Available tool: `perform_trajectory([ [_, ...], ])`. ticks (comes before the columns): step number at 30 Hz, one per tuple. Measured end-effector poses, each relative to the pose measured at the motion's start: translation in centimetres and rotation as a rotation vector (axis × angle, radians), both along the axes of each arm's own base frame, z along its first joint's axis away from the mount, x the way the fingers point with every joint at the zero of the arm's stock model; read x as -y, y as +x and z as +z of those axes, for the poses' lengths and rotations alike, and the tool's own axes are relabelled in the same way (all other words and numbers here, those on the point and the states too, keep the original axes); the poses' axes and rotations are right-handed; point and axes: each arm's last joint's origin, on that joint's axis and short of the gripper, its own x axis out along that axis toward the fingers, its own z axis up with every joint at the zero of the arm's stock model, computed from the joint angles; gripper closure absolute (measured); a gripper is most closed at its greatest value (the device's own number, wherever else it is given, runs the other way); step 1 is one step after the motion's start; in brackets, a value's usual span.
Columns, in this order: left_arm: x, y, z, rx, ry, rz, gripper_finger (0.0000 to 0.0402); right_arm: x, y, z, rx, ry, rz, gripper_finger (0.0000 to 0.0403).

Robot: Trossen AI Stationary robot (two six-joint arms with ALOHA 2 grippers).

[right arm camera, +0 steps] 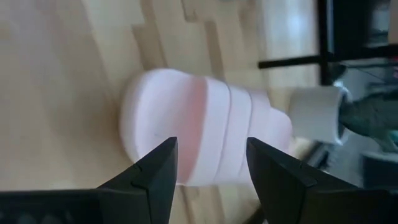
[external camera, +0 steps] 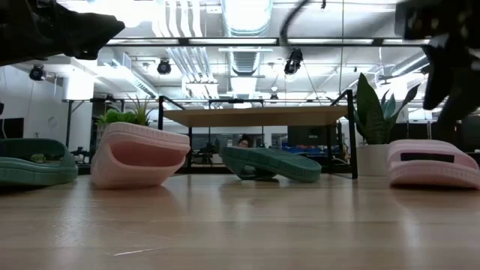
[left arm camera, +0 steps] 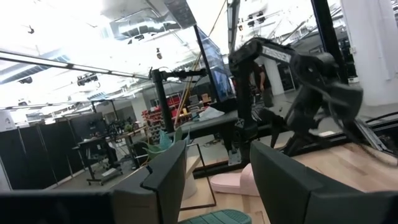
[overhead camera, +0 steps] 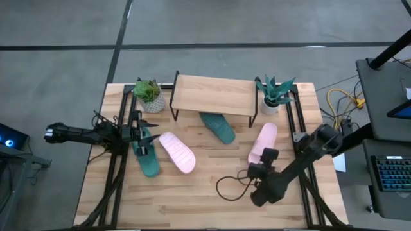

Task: Pick and place slides into the shelf
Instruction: Put the right pink slides on the shelf

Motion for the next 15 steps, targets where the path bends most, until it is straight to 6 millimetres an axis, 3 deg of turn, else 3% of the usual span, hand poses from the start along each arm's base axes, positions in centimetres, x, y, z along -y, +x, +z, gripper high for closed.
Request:
perform_trajectory([
  [5, 0.0, 0.0, 0.0, 0.001, 0.000, 0.000, 0.0237, 0.0, 0.0, -1.9, -0.018, -0.047, -0.041, 0.0220],
  [15, 0.0, 0.0, 0.0, 0.001, 0.000, 0.000, 0.0237, 0.4, -0.4, -3.2, -0.002, -0.091, -0.073, 0.0220],
])
